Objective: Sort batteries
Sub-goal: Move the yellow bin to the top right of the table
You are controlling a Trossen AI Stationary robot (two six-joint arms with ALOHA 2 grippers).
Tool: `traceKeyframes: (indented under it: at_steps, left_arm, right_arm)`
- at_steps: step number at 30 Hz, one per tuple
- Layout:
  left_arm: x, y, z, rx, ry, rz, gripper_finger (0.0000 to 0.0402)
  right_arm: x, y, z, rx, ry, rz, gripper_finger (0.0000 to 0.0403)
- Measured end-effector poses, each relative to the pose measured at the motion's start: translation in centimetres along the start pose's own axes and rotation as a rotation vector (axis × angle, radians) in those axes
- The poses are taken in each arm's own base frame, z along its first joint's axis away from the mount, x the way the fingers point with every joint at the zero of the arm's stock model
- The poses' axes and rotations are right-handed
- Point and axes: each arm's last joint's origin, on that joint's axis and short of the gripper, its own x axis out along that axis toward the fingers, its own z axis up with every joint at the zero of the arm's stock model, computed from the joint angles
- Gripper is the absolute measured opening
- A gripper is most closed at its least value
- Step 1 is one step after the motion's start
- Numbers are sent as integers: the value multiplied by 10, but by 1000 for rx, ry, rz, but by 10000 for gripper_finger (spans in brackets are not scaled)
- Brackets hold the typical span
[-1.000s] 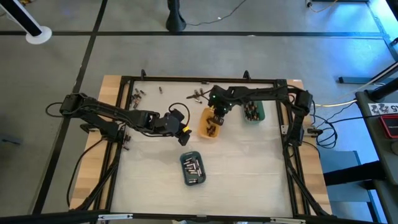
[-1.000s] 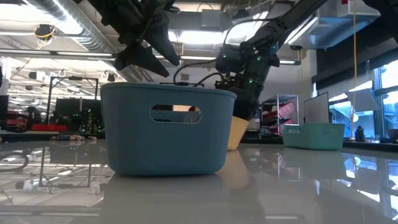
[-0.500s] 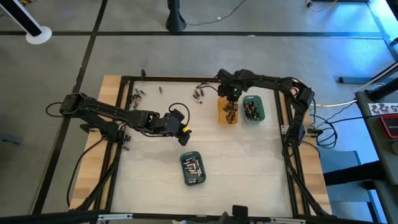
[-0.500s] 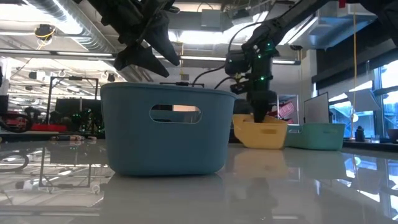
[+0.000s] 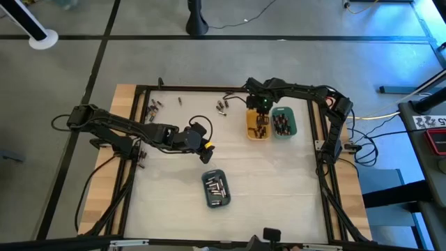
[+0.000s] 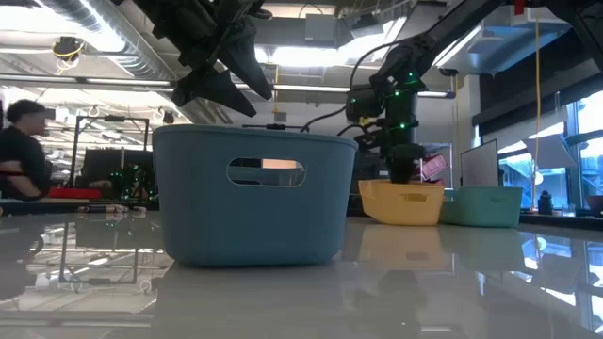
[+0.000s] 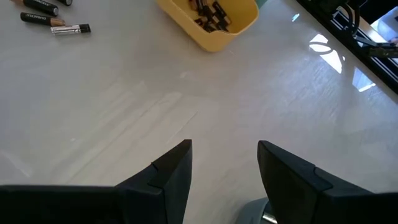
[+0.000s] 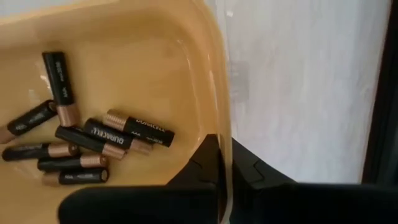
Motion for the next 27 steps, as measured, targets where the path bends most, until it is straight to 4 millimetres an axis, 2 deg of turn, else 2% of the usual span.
traceKeyframes:
  at_steps: [4, 18, 23, 27]
  left_arm:
    - [-1, -2, -2, 4, 3, -5, 172]
    - [-1, -2, -2, -10, 4, -8, 172]
    - [-1, -2, -2, -11, 4, -8, 172]
    - [-1, -2, -2, -11, 5, -8, 172]
  right_arm:
    - [0, -1, 1, 14, -3, -24, 23]
    - [0, -4, 1, -19, 26, -111, 137]
    - [-2, -7, 2, -23, 44, -174, 158]
    - [-11, -8, 6, -24, 22, -144, 163]
